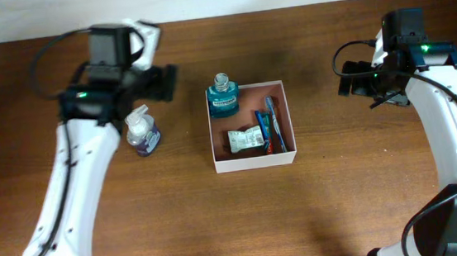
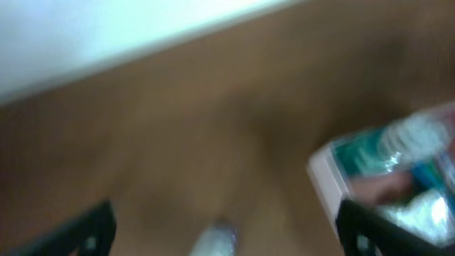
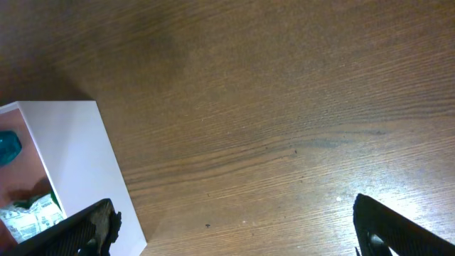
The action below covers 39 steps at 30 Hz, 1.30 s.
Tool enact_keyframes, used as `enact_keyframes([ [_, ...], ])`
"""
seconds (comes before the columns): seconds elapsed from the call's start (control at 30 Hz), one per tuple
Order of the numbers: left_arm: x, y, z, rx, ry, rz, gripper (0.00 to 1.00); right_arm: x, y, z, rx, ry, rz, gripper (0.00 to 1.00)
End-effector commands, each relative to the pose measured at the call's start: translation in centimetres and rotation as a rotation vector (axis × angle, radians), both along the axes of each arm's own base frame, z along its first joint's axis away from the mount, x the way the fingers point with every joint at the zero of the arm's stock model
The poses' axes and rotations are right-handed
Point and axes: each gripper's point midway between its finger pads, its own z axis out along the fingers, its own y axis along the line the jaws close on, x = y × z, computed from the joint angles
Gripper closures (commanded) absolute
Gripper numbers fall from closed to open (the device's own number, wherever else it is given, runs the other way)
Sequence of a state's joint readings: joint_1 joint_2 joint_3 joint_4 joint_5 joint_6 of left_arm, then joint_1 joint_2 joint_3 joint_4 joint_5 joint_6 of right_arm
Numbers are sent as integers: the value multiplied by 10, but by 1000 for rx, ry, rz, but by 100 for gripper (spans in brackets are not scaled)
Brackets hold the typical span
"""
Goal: Pack container
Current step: 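Release the bottle and move the left gripper left to the clear pump bottle, then lower the left gripper and grasp the clear pump bottle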
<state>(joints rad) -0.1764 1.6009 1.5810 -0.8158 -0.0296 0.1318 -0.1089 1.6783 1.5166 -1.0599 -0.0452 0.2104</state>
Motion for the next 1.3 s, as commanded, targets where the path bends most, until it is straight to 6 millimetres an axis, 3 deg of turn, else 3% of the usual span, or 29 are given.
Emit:
enact_keyframes([
  [0.0,-16,23,-10,9,82,119,1,1,-3,4,-8,-12,-11,1],
  [0.17,-37,38,-36,44,225,136,1,1,-3,4,-8,-12,-11,2],
  [0.4,-49,37,-65,95,356,70,8,1,-3,4,-8,-12,-11,2],
  [0.67,-52,25,-93,104,450,-80,19,1,-3,4,-8,-12,-11,2],
  [1.03,-44,38,-109,98,478,-47,19,1,-3,4,-8,-12,-11,2],
  [1.27,-39,39,-125,99,504,-46,31,1,-3,4,-8,-12,-11,2],
])
